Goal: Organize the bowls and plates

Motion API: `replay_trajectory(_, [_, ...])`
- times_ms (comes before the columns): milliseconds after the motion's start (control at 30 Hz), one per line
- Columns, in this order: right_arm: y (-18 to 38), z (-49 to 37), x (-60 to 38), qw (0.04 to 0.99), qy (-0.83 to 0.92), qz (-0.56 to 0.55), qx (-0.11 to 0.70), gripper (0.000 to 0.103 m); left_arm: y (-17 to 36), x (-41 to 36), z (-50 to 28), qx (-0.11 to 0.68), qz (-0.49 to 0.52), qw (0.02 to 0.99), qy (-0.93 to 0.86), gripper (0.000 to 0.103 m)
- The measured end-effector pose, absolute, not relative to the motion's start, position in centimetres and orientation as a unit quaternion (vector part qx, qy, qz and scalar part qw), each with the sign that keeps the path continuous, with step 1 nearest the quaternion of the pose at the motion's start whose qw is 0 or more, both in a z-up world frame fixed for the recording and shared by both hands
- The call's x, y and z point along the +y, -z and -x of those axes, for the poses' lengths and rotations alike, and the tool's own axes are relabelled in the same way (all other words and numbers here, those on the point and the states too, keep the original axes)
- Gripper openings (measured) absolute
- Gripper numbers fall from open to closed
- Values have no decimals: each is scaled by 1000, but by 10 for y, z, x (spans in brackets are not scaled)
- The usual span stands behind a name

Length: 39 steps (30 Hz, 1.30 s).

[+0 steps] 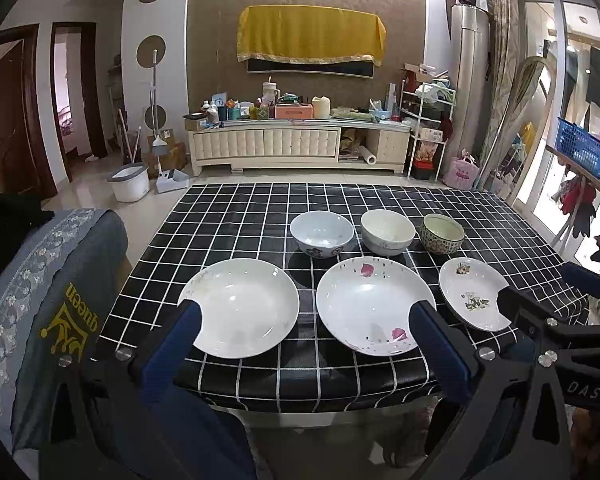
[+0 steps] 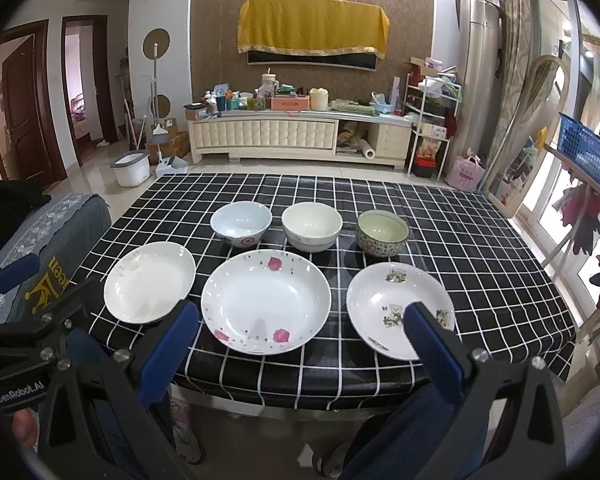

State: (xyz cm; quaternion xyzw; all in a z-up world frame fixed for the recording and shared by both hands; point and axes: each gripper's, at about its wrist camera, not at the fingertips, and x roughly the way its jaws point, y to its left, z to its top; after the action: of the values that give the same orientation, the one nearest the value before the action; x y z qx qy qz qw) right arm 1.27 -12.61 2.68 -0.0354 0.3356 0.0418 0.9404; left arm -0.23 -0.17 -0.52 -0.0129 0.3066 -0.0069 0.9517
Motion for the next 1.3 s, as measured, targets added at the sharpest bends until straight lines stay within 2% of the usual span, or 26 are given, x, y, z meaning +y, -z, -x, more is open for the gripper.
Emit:
replay_trajectory(467, [-36,-32,-121,939,-51,41,336,103,-7,0,-8,298,7,954,6,103])
replay_trajectory(833, [-33,-78,-75,934,-90,70,340,103,-14,45,-38,293,16,954,-63,103])
replay_trajectory(1167, [6,-136,-22,902,-149,72,398,103,21,94,-87,344,41,936,-62,103])
replay_trajectory(1300, [24,-154,-6,888,-164,70,423,103,45,117,-109,386,67,918,-62,103])
